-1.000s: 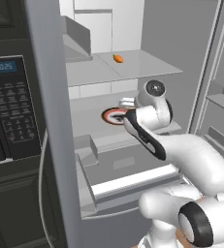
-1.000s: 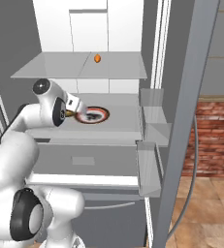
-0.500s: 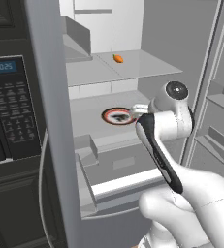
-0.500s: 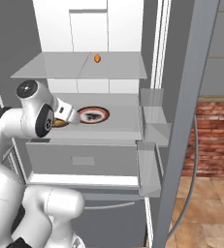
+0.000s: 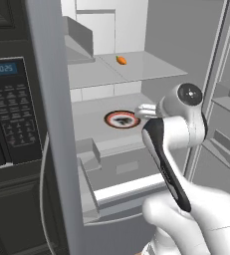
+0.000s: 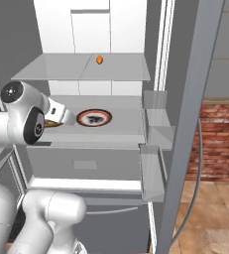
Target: Retrieve the chicken drumstick from the fridge and place it on the saucepan with marinade on the stove.
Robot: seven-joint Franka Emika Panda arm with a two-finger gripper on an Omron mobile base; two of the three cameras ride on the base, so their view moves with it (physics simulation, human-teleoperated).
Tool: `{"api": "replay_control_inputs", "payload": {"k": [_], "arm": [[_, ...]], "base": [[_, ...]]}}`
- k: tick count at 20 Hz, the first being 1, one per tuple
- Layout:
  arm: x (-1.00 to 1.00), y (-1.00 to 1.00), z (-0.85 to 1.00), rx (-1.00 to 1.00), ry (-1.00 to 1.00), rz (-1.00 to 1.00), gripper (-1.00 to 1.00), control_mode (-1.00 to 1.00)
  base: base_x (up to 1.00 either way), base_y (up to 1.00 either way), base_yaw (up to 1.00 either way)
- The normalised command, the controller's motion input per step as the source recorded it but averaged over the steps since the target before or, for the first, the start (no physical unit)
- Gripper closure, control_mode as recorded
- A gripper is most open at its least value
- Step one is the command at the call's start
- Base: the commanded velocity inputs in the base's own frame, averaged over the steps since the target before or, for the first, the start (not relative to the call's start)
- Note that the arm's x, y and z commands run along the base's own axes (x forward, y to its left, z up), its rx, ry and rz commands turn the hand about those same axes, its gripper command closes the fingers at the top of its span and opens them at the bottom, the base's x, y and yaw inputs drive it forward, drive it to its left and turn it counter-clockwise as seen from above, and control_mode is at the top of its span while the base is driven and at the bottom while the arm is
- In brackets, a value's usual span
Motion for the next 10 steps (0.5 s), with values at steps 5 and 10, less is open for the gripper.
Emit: {"api": "replay_control_inputs", "payload": {"k": [5, 10], "arm": [[0.00, 0.00, 0.00, 0.00, 0.00, 0.00, 1.00, -1.00], [-0.06, 0.00, 0.07, 0.01, -0.17, 0.00, 1.00, -1.00]], "base": [[0.00, 0.00, 0.00], [0.00, 0.00, 0.00]]}}
